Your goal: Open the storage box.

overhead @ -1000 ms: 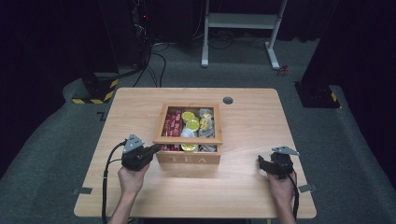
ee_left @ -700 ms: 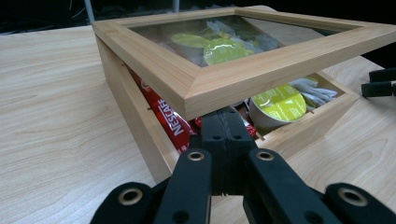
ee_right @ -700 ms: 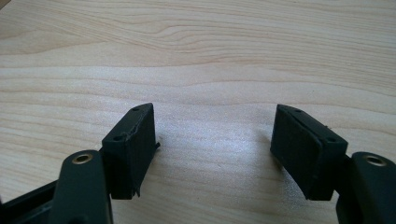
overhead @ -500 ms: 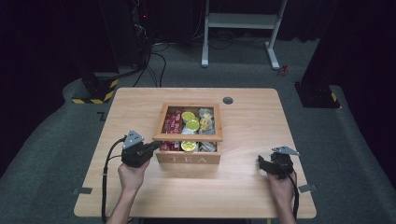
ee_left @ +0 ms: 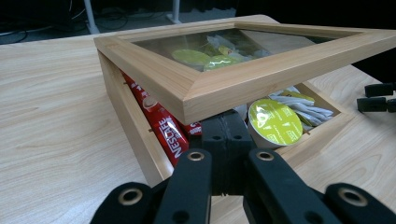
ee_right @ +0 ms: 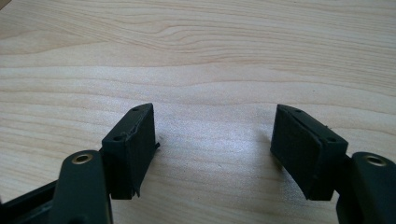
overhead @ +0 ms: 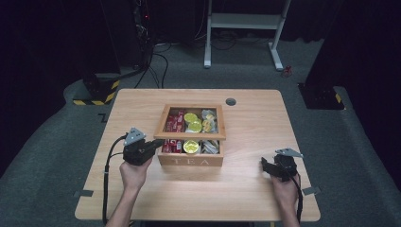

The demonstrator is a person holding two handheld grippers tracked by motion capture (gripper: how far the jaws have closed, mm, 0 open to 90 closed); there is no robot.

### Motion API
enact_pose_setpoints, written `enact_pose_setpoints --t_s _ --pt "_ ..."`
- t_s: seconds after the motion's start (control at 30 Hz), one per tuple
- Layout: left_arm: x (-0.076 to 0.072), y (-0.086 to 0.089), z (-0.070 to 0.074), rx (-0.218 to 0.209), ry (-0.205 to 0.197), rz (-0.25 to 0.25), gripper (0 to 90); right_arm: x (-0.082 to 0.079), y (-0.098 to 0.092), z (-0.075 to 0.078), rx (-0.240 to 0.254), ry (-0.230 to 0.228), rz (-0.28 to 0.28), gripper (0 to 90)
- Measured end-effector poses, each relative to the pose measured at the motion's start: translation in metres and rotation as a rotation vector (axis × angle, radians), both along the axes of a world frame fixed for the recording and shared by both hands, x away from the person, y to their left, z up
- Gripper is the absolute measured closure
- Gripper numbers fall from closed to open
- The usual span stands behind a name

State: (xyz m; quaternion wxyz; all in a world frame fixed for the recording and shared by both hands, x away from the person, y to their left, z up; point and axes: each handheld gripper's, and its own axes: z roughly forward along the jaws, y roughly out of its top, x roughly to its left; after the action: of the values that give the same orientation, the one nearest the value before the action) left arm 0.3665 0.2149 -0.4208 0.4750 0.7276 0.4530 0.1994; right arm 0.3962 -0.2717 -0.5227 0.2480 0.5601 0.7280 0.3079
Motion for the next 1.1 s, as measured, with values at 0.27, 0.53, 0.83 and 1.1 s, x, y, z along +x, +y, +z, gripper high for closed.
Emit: enact_pose_setpoints --t_s 0.27,0.53,0.83,1.1 --pt "0.004 -0.001 0.008 0.006 -0.010 0.002 89.9 0.000 0.000 0.000 -0.002 -0.002 0.003 30.6" --pt "0.008 -0.001 0.013 -0.001 -0.010 0.000 89.9 0.000 0.000 0.000 -0.002 -0.001 0.002 30.5" --pt "0.009 -0.001 0.017 -0.004 -0.007 0.001 89.9 0.000 0.001 0.000 0.001 0.000 -0.009 30.4" --pt "0.012 -0.001 0.020 -0.015 -0.005 -0.002 89.8 0.000 0.001 0.000 0.003 0.003 -0.009 29.7"
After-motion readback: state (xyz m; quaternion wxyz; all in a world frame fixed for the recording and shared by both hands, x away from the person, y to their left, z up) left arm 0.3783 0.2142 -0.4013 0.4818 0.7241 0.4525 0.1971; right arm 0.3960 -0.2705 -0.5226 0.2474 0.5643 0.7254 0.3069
